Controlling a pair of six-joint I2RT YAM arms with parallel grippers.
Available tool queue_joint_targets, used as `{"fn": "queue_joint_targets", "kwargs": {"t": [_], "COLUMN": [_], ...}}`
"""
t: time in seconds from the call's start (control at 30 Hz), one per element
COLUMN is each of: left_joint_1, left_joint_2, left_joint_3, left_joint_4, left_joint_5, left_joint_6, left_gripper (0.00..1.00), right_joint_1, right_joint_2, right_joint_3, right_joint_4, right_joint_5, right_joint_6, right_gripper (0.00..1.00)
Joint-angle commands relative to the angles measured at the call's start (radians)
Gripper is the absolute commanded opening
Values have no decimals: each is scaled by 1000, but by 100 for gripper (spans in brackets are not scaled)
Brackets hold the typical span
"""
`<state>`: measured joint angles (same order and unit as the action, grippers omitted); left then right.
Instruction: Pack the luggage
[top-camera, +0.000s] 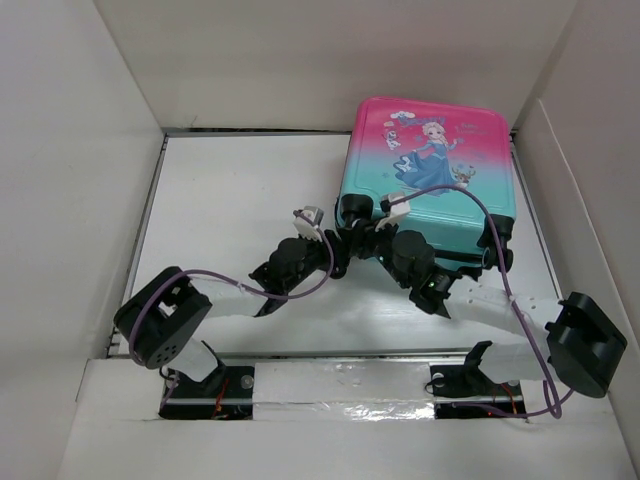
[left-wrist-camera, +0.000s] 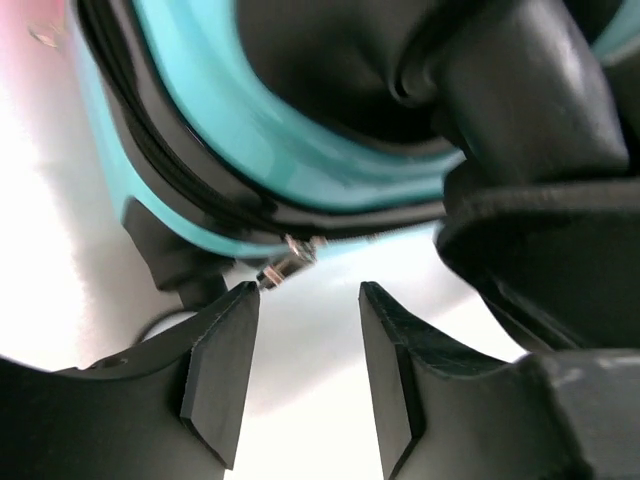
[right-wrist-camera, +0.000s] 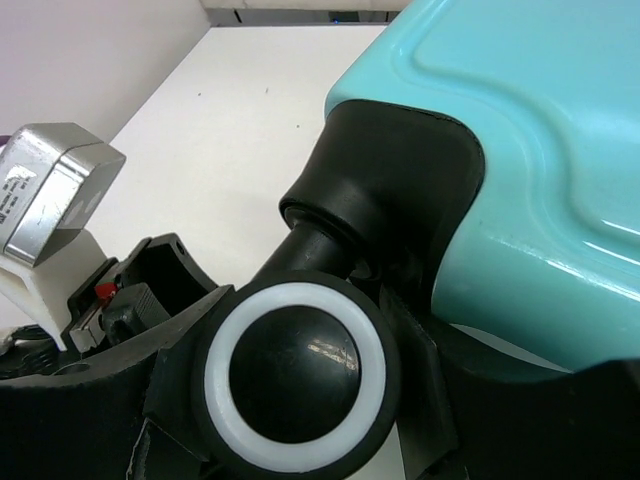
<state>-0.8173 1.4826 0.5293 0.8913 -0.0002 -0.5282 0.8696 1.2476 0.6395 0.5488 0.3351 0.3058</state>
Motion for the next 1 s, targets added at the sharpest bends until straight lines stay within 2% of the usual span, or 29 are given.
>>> {"fn": "queue_joint_targets", "kwargs": {"t": [0.0,0.13,0.37,0.57,0.97], "left_joint_1": [0,-35,-75,-75,-85], "left_joint_2": [16,60,93,113,177], "left_joint_3": [-22,3,47,67,129], "left_joint_4": [162,216,196,182,248], "left_joint_5": [-106,-130,-182,-245,-314], "left_joint_6": [20,39,69,73,63], "left_gripper": [43,43,41,33,32], "right_joint_1": [-7,-7,-7,-7,22], "right_joint_2": [-39,-34,-14,-16,1], "right_joint_3": [98,137,147,135,127], "right_joint_4": [54,16,31,57,74], "right_joint_5": [-57,-108,-171,-211,-268], "right_joint_6": [-11,-17,-13,-10,-16], "right_gripper": [0,0,0,0,0]}}
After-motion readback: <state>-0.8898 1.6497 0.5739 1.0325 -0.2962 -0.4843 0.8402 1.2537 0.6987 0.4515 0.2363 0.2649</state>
